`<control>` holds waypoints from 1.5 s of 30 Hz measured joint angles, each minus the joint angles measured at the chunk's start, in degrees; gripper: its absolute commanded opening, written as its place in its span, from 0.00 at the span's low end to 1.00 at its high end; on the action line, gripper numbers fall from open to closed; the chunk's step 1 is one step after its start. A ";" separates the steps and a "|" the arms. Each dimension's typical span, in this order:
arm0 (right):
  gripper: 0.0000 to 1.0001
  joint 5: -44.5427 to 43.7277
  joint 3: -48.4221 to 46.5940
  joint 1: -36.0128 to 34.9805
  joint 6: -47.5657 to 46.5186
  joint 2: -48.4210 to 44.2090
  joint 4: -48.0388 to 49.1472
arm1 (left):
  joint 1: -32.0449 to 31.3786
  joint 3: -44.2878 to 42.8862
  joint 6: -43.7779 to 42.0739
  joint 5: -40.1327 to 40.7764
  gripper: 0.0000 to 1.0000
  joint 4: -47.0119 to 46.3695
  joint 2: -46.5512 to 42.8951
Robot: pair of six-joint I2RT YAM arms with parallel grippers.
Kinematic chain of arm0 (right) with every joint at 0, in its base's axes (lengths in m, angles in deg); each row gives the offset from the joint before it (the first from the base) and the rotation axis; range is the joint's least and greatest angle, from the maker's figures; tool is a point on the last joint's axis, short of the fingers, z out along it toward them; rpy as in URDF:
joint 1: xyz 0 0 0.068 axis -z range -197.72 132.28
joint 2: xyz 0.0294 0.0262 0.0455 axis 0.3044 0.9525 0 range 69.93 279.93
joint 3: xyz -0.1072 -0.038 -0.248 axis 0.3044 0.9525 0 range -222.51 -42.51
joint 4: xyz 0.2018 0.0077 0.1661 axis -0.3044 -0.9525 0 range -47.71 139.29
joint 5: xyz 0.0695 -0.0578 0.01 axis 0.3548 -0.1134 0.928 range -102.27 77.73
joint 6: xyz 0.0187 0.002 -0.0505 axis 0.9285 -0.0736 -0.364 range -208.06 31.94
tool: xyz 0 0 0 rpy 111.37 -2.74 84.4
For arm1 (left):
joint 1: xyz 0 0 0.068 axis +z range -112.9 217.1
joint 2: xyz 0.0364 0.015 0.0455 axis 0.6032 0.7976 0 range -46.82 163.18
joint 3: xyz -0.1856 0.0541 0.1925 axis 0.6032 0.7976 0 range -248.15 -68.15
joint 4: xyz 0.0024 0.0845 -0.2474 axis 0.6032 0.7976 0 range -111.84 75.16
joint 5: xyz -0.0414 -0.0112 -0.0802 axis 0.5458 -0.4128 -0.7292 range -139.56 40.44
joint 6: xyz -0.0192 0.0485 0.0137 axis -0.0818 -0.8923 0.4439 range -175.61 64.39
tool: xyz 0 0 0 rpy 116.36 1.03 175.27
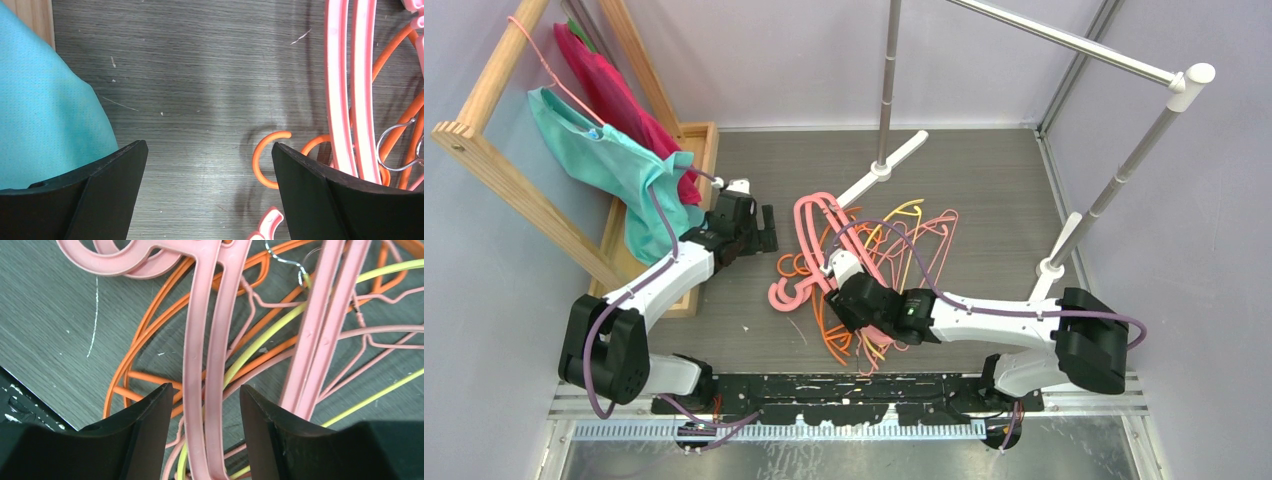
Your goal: Organize the hangers
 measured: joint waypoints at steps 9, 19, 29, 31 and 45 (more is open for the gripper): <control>0.57 2.49 0.02 -0.39 0.46 6.78 1.11 | 0.00 0.11 0.00 0.90 0.98 -0.02 0.04; 0.10 1.44 -0.20 -0.17 -0.07 10.05 1.62 | 0.00 0.33 0.00 1.29 0.98 -0.02 0.15; 0.08 1.73 -2.58 -0.22 0.55 9.94 -1.62 | 0.00 0.33 -0.02 1.38 0.98 0.00 0.70; 0.08 1.84 -3.10 -0.24 0.68 9.38 -2.67 | 0.00 0.33 -0.02 1.51 0.98 0.02 0.70; 0.18 1.22 -3.26 -0.28 4.11 -0.28 -6.71 | 0.00 0.33 0.00 1.75 0.98 0.02 0.81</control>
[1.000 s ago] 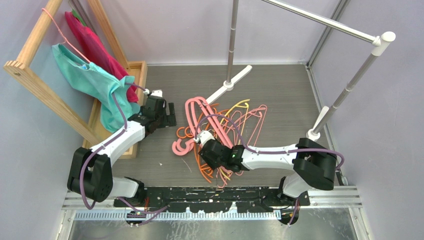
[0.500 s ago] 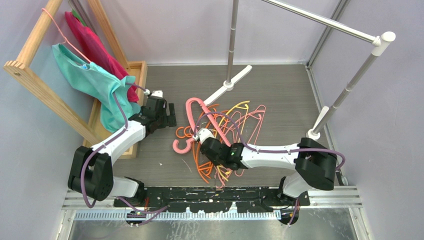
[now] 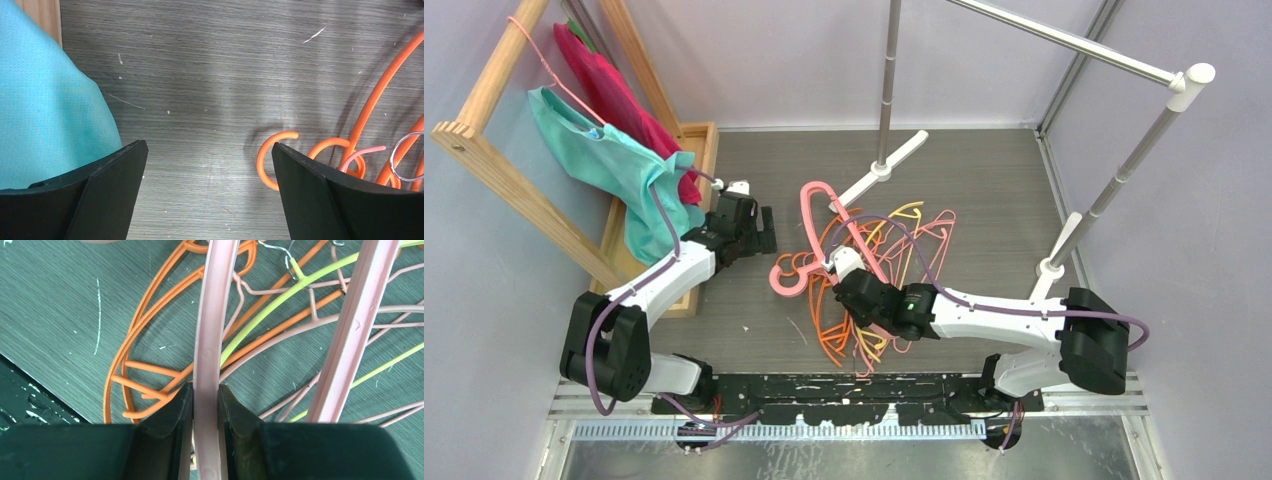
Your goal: Organize the hangers
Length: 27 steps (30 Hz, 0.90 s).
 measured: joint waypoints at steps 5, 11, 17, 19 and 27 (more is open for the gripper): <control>0.40 -2.08 1.31 0.00 2.73 -0.59 0.26 | 0.00 0.20 0.00 -0.02 0.98 0.00 0.00; 0.70 -4.15 4.11 0.00 5.49 -0.48 1.66 | 0.00 0.61 0.02 -0.02 0.98 0.02 0.00; 0.71 -6.93 4.26 0.02 5.46 1.46 4.24 | 0.00 1.05 0.04 -0.07 0.98 0.02 -0.02; 0.70 -7.45 4.26 0.42 5.14 2.62 5.18 | 0.00 1.11 0.04 -0.07 0.98 0.04 -0.02; 0.58 -5.73 5.88 5.49 4.04 4.92 9.29 | 0.00 1.57 0.04 -0.07 0.98 0.02 -0.31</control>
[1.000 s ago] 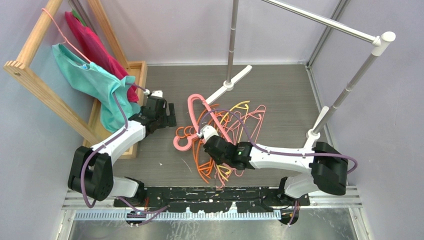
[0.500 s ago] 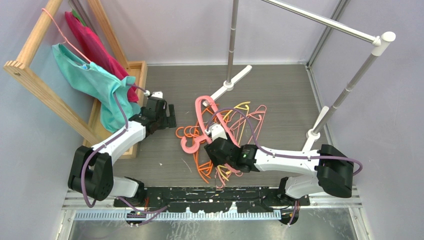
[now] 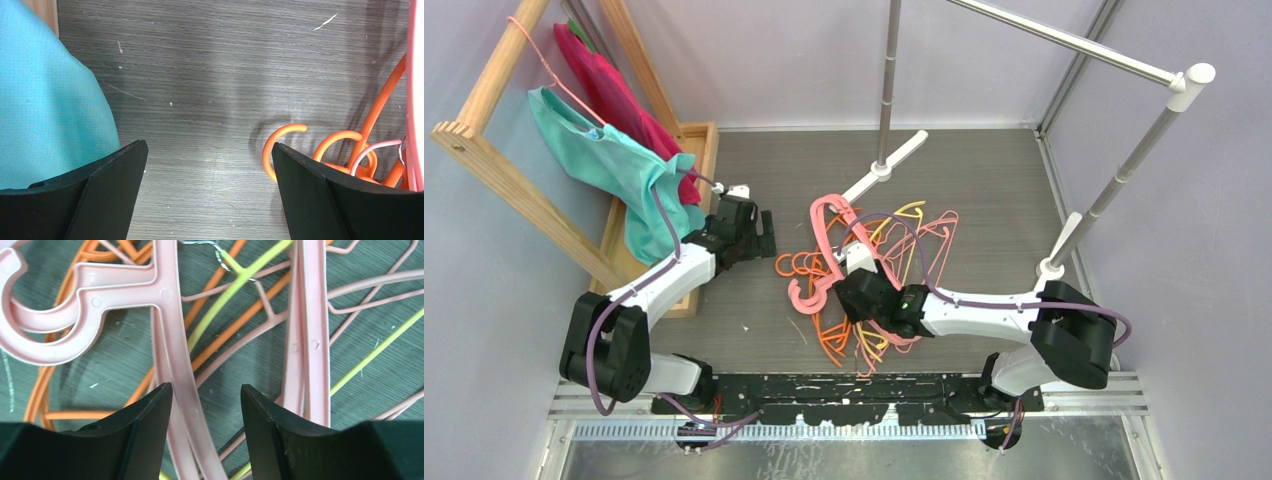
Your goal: Organize the hangers
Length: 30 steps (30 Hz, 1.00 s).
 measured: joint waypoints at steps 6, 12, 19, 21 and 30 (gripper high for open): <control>0.54 2.93 1.97 2.10 -0.94 0.00 2.54 | 0.00 0.11 -0.02 0.00 0.98 0.00 -0.02; 0.21 5.70 2.45 2.08 -1.97 0.00 4.07 | 0.00 0.11 -0.02 0.00 0.98 -0.02 -0.02; 0.01 6.86 2.51 2.08 -2.21 -0.31 4.50 | 0.00 0.11 -0.02 0.02 0.98 -0.02 -0.02; 0.01 6.86 2.51 2.08 -2.14 -1.20 4.02 | 0.00 0.13 -0.02 0.04 0.98 -0.02 -0.02; 0.01 5.84 2.23 6.03 0.55 -15.37 5.09 | 0.00 0.85 0.00 0.04 0.98 -0.07 -0.02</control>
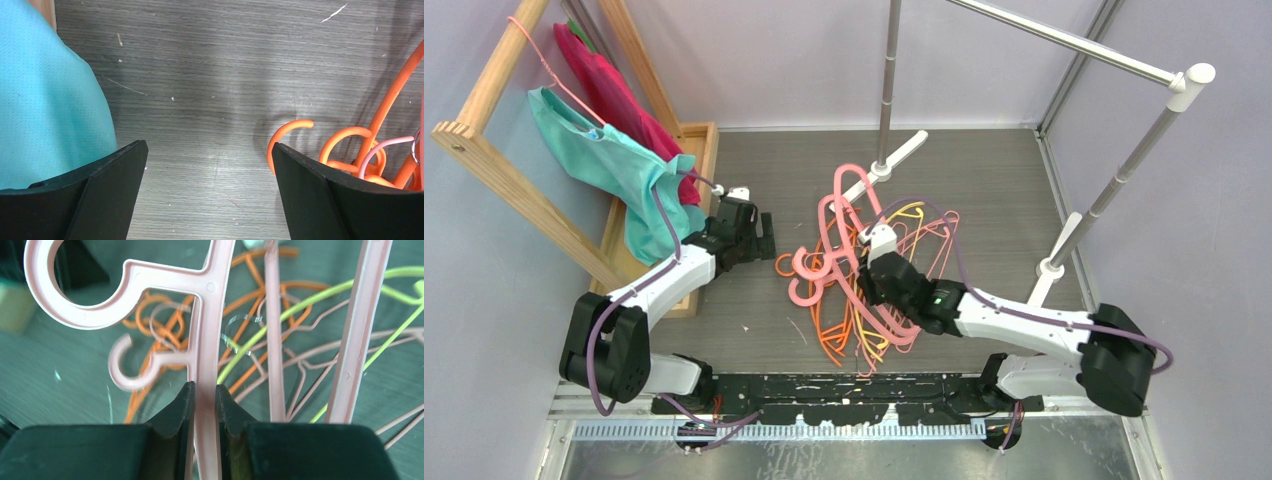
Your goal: Organize the hangers
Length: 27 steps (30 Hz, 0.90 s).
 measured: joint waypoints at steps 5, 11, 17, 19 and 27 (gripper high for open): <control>0.01 0.42 -1.42 6.10 2.34 -5.66 4.61 | 0.00 0.61 0.04 -0.07 0.98 -0.02 -0.07; 0.01 4.46 -4.48 18.47 7.43 -6.99 13.05 | 0.00 0.68 0.15 -0.20 0.98 -0.02 -0.50; 0.01 10.69 -10.86 26.86 13.62 -0.90 23.50 | 0.00 0.68 0.20 -0.31 0.98 -0.02 -1.68; 0.01 12.55 -12.96 28.30 15.43 1.79 26.47 | 0.00 0.68 0.20 -0.31 0.98 -0.02 -1.84; 0.01 17.33 -22.71 32.11 21.31 12.20 36.96 | 0.00 0.68 0.15 -0.26 0.98 0.02 -1.84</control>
